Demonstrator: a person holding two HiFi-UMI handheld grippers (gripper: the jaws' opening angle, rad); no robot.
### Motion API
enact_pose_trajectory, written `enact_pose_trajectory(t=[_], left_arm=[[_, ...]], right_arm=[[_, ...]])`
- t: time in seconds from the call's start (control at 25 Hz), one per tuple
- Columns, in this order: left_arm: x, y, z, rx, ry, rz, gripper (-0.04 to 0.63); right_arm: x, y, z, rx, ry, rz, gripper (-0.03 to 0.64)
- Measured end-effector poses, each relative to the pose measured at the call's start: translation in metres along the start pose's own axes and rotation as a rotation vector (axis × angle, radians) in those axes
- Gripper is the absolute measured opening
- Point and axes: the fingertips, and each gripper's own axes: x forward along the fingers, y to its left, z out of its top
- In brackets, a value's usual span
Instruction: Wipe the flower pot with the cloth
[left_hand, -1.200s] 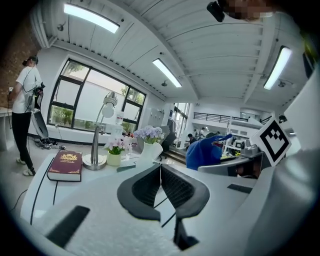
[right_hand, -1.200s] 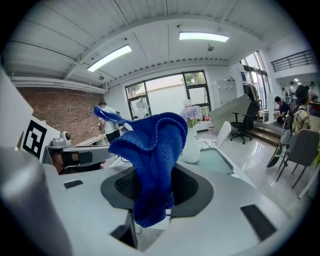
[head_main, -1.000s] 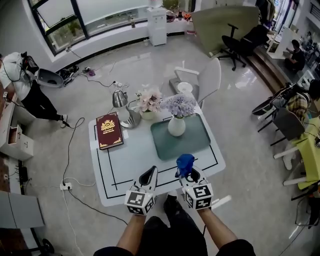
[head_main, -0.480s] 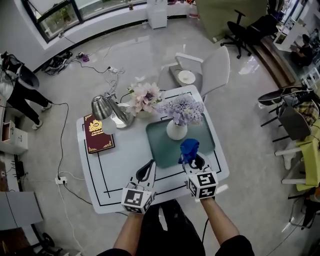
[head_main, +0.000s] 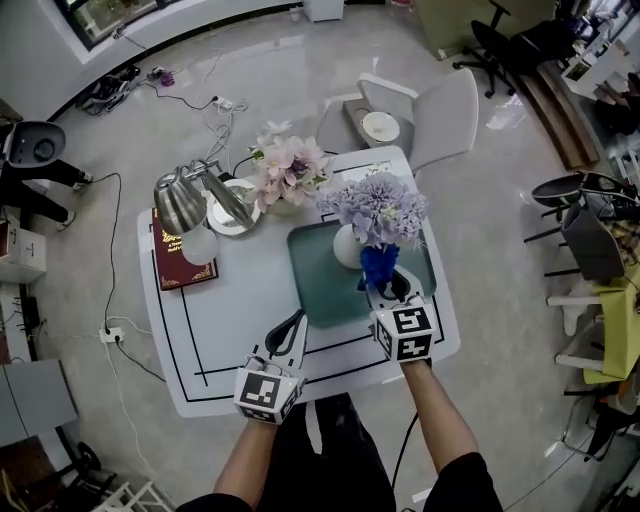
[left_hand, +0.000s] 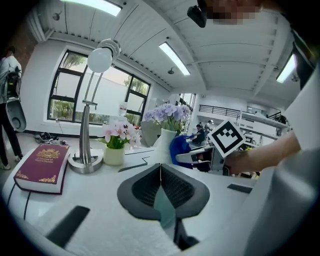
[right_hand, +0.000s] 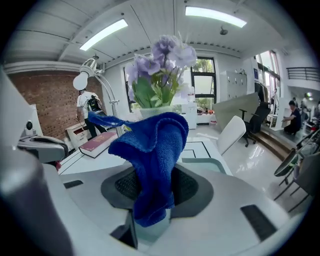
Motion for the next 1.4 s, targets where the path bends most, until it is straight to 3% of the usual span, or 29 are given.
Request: enact_pose_trajectory(t=[0.48, 0.64, 0.76, 0.92, 1.4], left_arm=[[-0.003, 0.006, -0.011, -0.002, 0.029, 0.028, 0.01], [-0.002, 0.004, -0.01, 0.001, 0.025, 0.029, 0.011], [-0.002, 0.005, -0.009, 0.002, 0.022, 0.03, 0.01], [-0.006, 0.007, -0.012, -0.002, 0.026, 0.04, 0.01], [-0.014, 0.024, -0.018, -0.017, 0.039, 0.086, 0.009]], right_arm=[[0.026, -0.021, -0.075, 0.04, 0.223, 0.03, 0.138], [0.012, -0.034, -0.042, 0.02, 0.119, 0.011, 0.138], [0.003, -0.042, 0.003, -0.065, 0.015, 0.014, 0.138], [0.009, -0.046, 0.026, -0.149, -0.004, 0.053, 0.138], [0.046, -0.07, -0.056, -0.02, 0.192, 0.094, 0.138]])
